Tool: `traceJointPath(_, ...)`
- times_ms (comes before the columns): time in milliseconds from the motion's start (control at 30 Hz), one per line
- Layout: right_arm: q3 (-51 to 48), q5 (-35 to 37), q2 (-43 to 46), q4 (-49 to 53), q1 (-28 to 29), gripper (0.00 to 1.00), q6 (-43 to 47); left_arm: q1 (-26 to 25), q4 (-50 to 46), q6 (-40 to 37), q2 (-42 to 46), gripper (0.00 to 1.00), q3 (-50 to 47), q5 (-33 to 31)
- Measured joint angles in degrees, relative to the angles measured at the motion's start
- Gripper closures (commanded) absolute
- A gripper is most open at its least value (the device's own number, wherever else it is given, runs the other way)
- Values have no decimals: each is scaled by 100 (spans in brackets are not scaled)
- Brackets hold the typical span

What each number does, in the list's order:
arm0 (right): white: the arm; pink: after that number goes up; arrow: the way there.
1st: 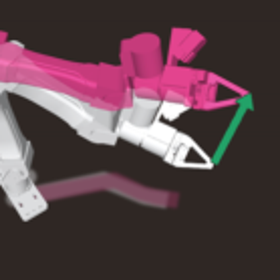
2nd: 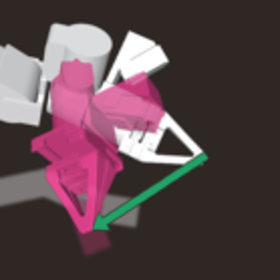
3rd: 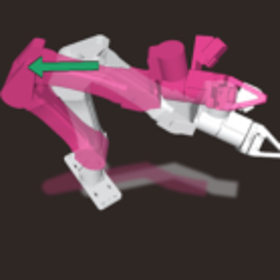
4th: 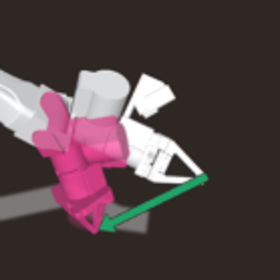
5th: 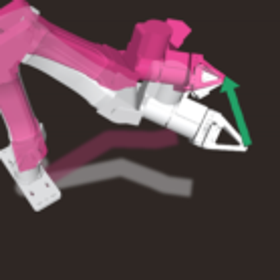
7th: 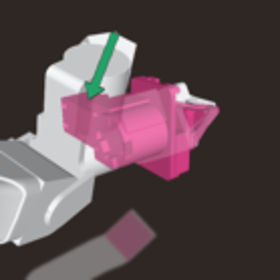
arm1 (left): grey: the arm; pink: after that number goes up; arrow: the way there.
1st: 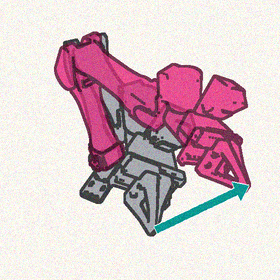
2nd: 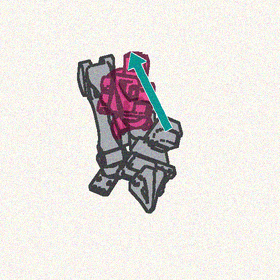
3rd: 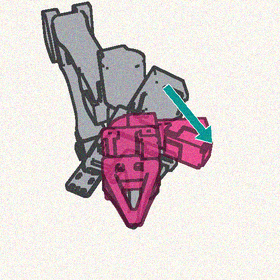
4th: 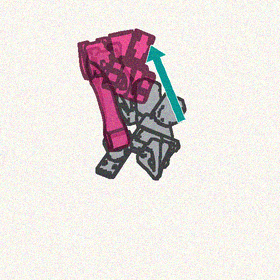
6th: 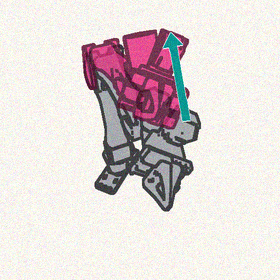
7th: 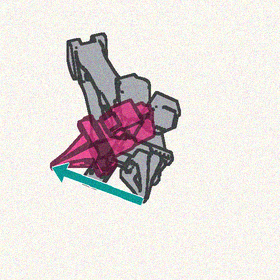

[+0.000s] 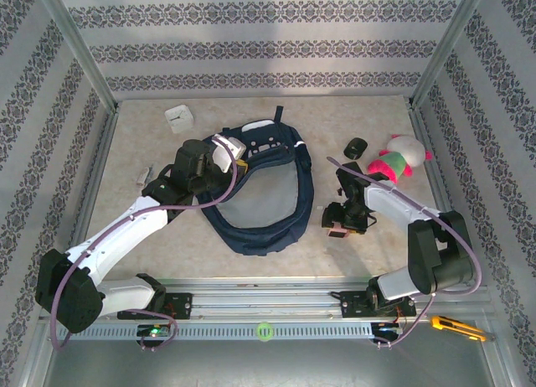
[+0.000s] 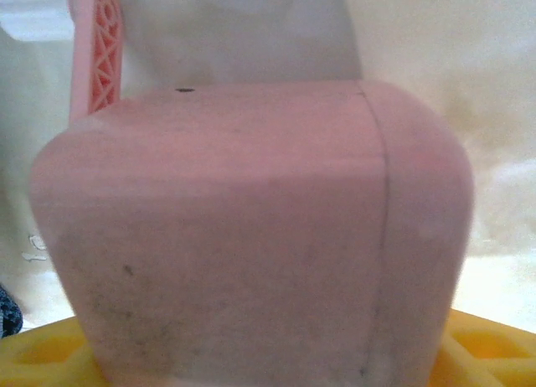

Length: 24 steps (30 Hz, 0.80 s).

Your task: Pack the student bag

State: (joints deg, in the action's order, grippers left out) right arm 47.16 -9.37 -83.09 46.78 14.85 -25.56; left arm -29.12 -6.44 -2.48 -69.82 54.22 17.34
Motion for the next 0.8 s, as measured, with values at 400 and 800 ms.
traceJointPath(400,944,-57,1309,721,380,38,-361,0,11,63,0,100,0,-24)
traceJointPath(800,1257,-664,732,-614,2026,37,-1641,0,240,466,0,100,2,-258)
